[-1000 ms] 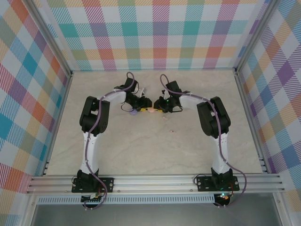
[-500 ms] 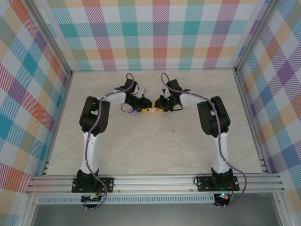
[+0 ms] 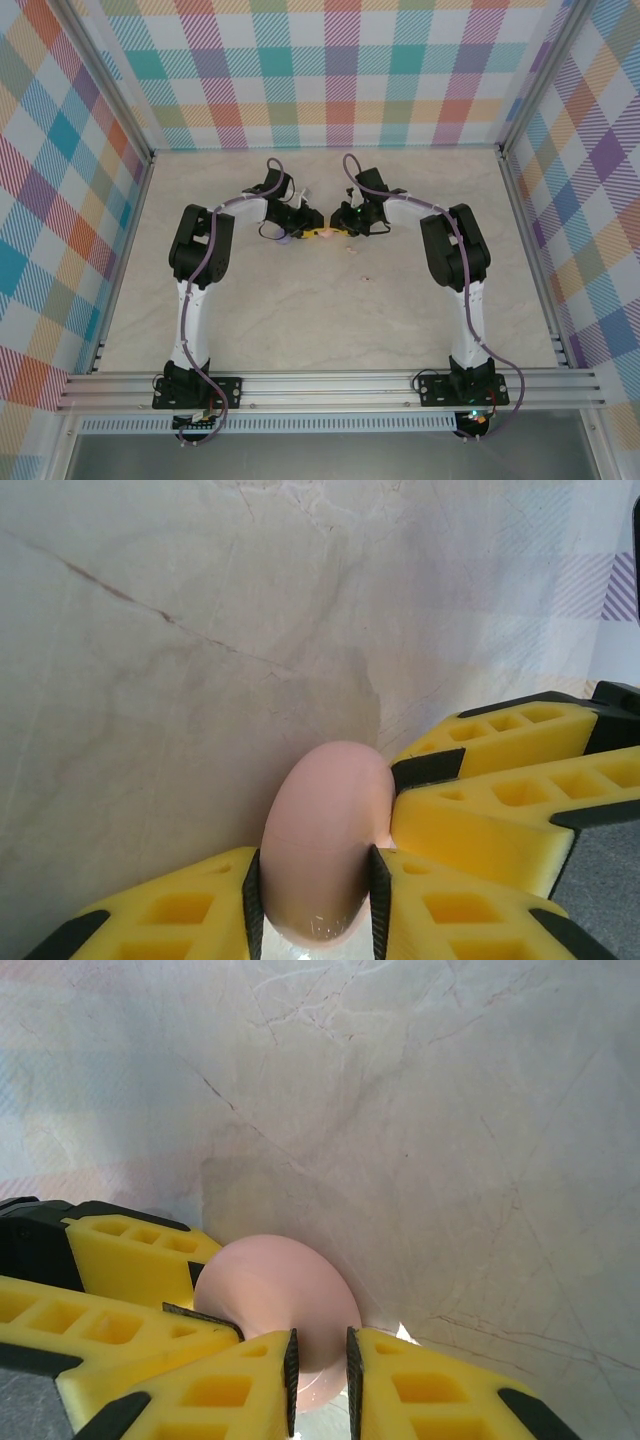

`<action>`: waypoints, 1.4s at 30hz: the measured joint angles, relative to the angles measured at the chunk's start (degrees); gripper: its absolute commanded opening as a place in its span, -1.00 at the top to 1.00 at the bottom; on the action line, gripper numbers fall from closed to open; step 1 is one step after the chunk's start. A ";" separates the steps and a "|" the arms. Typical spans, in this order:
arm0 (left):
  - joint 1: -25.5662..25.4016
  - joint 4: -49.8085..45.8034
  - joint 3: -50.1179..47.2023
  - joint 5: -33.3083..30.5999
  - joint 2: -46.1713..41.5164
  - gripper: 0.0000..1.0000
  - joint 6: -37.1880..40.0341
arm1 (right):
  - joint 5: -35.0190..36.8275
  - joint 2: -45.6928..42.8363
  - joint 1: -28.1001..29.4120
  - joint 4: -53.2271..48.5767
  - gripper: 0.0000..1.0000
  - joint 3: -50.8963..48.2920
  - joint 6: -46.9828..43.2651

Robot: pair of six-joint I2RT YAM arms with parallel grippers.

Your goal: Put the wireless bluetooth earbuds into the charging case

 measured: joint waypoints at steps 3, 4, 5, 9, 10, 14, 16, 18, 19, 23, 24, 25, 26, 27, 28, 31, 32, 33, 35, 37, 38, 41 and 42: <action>0.00 0.44 -0.20 0.22 0.00 0.31 -0.61 | 0.00 0.00 0.00 0.02 0.56 0.00 -0.20; 0.00 0.76 -0.35 0.33 0.00 0.32 -0.81 | 0.00 0.00 0.00 0.02 0.56 0.00 -0.24; 0.00 1.14 -0.48 0.48 0.00 0.34 -1.05 | 0.00 0.00 0.00 0.02 0.57 0.00 -0.35; 0.00 2.80 -0.92 1.20 0.00 0.54 -2.23 | -0.13 0.00 -0.33 0.04 0.57 0.00 -0.37; 0.00 3.08 -0.92 1.31 0.00 0.58 -2.40 | -0.26 0.00 -0.52 0.07 0.57 -0.02 -0.37; 0.00 4.48 -1.20 1.66 -0.04 0.64 -2.93 | -0.90 -0.31 -1.18 1.36 0.52 -1.05 -0.17; -0.02 4.70 -1.62 1.66 -0.35 0.64 -2.93 | -1.09 -0.92 -1.38 2.51 0.48 -2.40 0.00; -0.20 4.92 -2.19 1.68 -0.76 0.65 -2.91 | -1.42 -1.86 -1.60 3.54 0.44 -4.15 0.11; -0.35 4.98 -2.45 1.64 -0.98 0.66 -2.93 | -1.55 -2.27 -1.75 3.80 0.42 -4.94 0.13; -0.81 5.79 -3.76 1.25 -2.08 0.66 -2.91 | -2.86 -5.49 -2.56 5.51 0.35 -9.55 0.68; -0.87 5.79 -4.17 1.20 -2.49 0.65 -2.91 | -3.23 -6.67 -2.91 6.12 0.33 -10.86 0.92; -0.87 5.84 -4.50 1.14 -2.89 0.66 -2.91 | -3.65 -7.82 -3.34 6.71 0.31 -11.98 1.14; -0.90 5.84 -4.85 0.98 -3.41 0.66 -2.91 | -4.15 -9.11 -3.93 7.48 0.30 -13.03 1.36; -0.90 5.84 -5.01 0.76 -3.93 0.66 -2.91 | -4.66 -10.25 -4.57 8.09 0.29 -13.84 1.53; -0.90 5.92 -5.11 0.66 -4.37 0.66 -2.91 | -5.03 -11.06 -5.09 8.66 0.28 -14.34 1.60; -0.90 6.51 -5.57 0.55 -5.99 0.65 -2.95 | -6.86 -12.87 -6.69 11.13 0.26 -15.50 1.73; -0.90 6.99 -5.70 0.57 -6.49 0.65 -2.97 | -7.45 -13.20 -7.21 12.11 0.26 -15.93 1.77; -0.90 7.34 -5.73 0.57 -6.84 0.65 -2.97 | -7.91 -13.33 -7.65 12.81 0.26 -16.39 1.79; -0.90 7.67 -5.73 0.57 -7.32 0.65 -2.95 | -8.63 -13.35 -8.22 13.68 0.27 -17.16 1.86; -0.90 8.35 -5.88 0.59 -7.48 0.65 -3.17 | -9.49 -13.25 -8.35 13.88 0.29 -17.73 1.99; -0.90 9.14 -6.32 0.63 -7.54 0.65 -3.41 | -10.27 -13.03 -8.35 14.03 0.28 -17.75 2.12; -0.90 10.47 -7.82 0.83 -7.74 0.65 -4.20 | -12.57 -12.22 -8.35 15.04 0.24 -17.75 2.69; -0.90 10.67 -8.11 0.81 -7.74 0.65 -4.37 | -13.42 -11.85 -8.33 15.65 0.21 -17.75 2.89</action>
